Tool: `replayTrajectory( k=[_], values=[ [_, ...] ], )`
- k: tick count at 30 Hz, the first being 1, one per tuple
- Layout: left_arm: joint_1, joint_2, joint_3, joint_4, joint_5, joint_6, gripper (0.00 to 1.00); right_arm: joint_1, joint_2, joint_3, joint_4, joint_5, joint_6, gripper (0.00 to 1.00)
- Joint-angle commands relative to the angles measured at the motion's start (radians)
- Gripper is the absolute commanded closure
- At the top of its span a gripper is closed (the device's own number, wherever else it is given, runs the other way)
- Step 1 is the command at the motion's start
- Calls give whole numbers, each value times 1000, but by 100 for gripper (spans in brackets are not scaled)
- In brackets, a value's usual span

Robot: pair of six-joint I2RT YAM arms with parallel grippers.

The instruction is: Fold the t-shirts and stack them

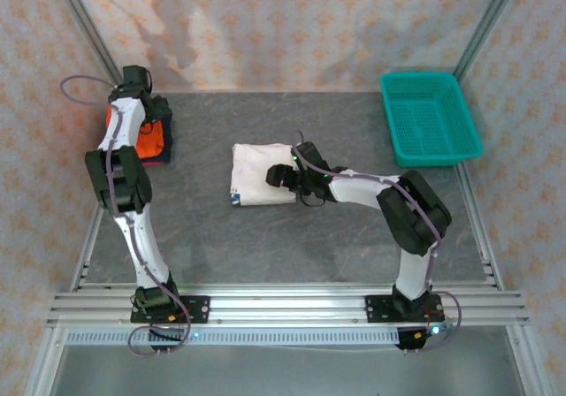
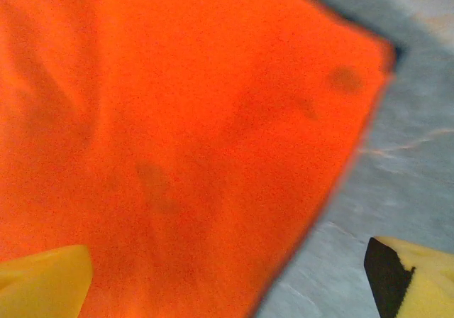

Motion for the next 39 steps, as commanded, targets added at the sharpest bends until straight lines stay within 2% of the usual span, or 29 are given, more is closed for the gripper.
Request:
replayTrajectory(
  k=[1,4,10,15,18,25,32,35,39],
  values=[
    [7,119,156,-222,-17,34,0,2,-77,-40,20,41,-7,22],
    [5,145,153,-244,66,22,0,2,-100,-55,12,68,-13,22],
    [-10,-3,-146,-117,226,-41,0,2,-92,-34,2,70,-23,21],
    [-20,-138,-396,-15,279,-83,0,2,-85,-20,-5,62,-36,21],
    [-20,-185,-476,0,266,-62,0,2,-86,-25,-4,57,-38,21],
    [-28,-269,-480,-8,228,-29,0,1,-98,-39,3,61,-39,21],
    [-106,-488,-502,68,174,-18,0,-43,-125,-73,37,63,-6,21],
    [-163,-554,-542,85,199,8,0,-66,-128,-85,46,53,8,21],
    [-249,-587,-619,117,312,55,0,-85,-136,-94,62,42,9,21]
  ],
)
